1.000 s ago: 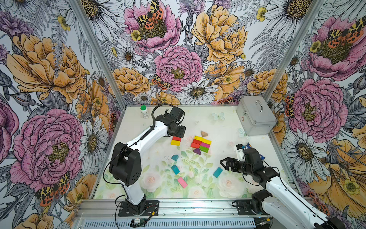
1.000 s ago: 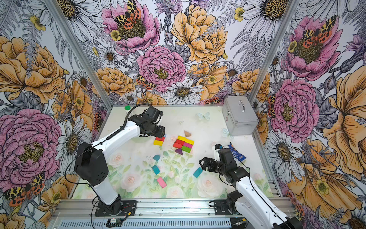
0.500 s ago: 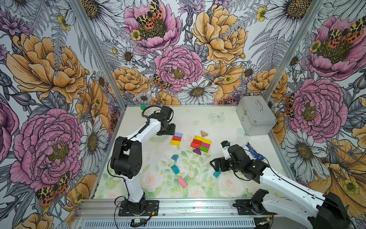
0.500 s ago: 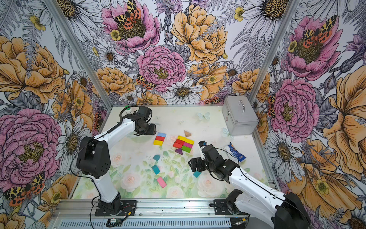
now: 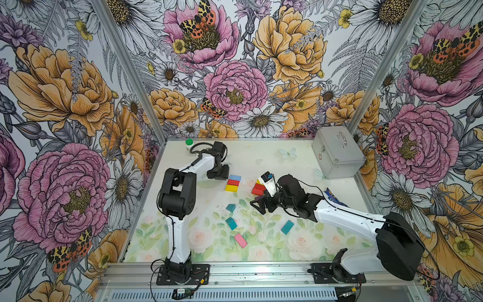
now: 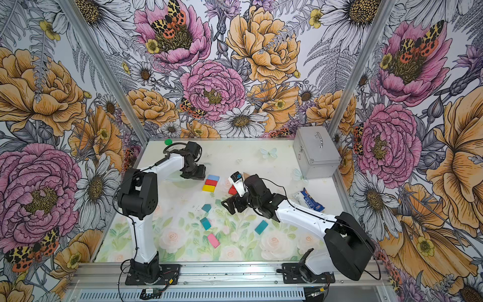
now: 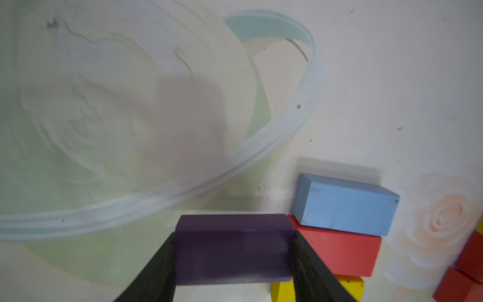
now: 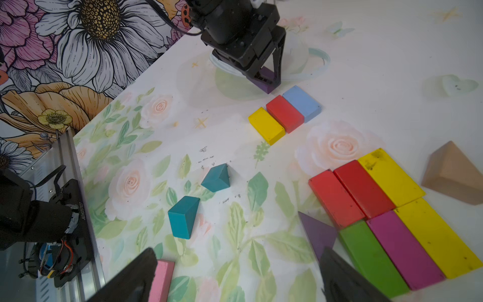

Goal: Assemble a piece of candy with building blocks
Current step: Assemble the building block at the center of the board.

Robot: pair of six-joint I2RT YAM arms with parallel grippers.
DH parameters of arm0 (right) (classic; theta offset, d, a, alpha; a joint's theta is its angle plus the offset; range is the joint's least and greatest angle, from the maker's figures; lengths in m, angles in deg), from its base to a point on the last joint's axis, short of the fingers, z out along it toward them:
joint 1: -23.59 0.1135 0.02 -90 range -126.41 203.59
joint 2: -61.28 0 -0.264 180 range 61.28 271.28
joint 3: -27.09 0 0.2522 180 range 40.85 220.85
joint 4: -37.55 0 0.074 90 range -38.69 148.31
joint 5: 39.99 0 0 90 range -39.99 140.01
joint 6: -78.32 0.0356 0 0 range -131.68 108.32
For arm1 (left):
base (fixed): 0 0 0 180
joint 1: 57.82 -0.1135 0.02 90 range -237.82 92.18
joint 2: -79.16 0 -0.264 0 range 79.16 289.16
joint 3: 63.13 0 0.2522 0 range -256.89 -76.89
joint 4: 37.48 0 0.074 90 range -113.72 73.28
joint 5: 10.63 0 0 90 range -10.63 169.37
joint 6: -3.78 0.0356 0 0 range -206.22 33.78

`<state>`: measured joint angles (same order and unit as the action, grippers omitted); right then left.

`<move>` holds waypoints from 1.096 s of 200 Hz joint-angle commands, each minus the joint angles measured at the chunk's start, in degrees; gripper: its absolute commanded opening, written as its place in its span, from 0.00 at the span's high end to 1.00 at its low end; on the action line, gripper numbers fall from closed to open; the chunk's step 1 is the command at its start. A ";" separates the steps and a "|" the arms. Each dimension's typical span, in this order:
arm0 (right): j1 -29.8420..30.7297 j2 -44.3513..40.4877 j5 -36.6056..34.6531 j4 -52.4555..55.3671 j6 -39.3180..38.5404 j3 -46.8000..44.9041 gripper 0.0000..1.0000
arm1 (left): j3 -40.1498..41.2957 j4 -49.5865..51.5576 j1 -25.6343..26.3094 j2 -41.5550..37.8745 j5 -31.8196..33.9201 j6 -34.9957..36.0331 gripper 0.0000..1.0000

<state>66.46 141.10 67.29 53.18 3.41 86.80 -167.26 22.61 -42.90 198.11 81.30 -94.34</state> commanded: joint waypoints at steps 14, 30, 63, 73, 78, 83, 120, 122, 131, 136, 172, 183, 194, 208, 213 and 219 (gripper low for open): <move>1.00 0.77 2.94 -5.74 -1.07 1.24 0.02 | -4.62 -1.15 -1.61 3.61 -1.65 2.40 0.53; 1.12 1.18 2.77 -5.74 -1.07 1.29 0.02 | -5.99 -1.15 -1.65 5.02 -1.87 2.91 0.53; 1.16 1.92 2.45 -5.27 -1.04 2.02 0.02 | -6.73 -1.15 -1.35 6.44 -2.87 3.11 0.51; 1.10 1.95 1.92 -4.83 -0.95 2.21 0.02 | -6.52 -1.15 -0.99 6.50 -2.73 3.28 0.49; 1.11 1.86 1.31 -4.63 -0.70 2.21 0.02 | -6.49 -1.20 -0.74 6.55 -2.49 3.37 0.48; 1.12 1.69 0.45 -4.36 -0.44 2.14 0.02 | -6.33 -1.21 -0.53 6.62 -2.26 3.53 0.47; 0.21 -1.04 -6.24 -2.63 1.81 0.46 0.01 | -6.71 -1.09 -0.41 6.69 -1.93 2.84 0.34; 0.20 -1.17 -6.45 -2.41 1.79 0.45 0.01 | -6.76 -1.09 -0.48 6.61 -1.93 2.71 0.33; 0.11 -1.85 -7.05 -1.36 1.79 0.43 0.01 | -6.96 -0.97 -0.68 6.13 -1.87 2.24 0.28; 0.11 -2.34 -7.47 -0.90 1.83 0.30 0.01 | -7.04 -0.97 -0.83 5.77 -1.62 1.84 0.25; 0.11 -6.87 -10.84 0.22 4.57 -2.57 0.02 | -7.72 -0.34 -0.89 1.22 1.67 1.17 0.12; 0.11 -8.64 -12.61 1.75 6.07 -3.75 0.02 | -7.51 0.14 -0.11 -0.99 4.07 1.27 0.12; 0.11 -10.59 -15.52 4.70 8.07 -4.79 0.02 | -7.05 0.50 0.89 -3.65 5.43 0.33 0.12; 0.11 -12.98 -19.18 9.28 11.02 -6.31 0.01 | -6.14 0.71 2.64 -7.68 4.76 -1.20 0.12; 0.11 -13.90 -20.30 10.85 12.28 -7.08 0.02 | -5.60 0.70 3.73 -9.45 4.73 -1.50 0.12; 0.11 -14.91 -21.39 12.72 13.70 -7.84 0.02 | -5.00 0.70 5.11 -11.37 4.82 -1.70 0.12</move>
<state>66.85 129.86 53.61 57.05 10.69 81.62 -172.94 23.33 -42.10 196.93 84.19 -93.95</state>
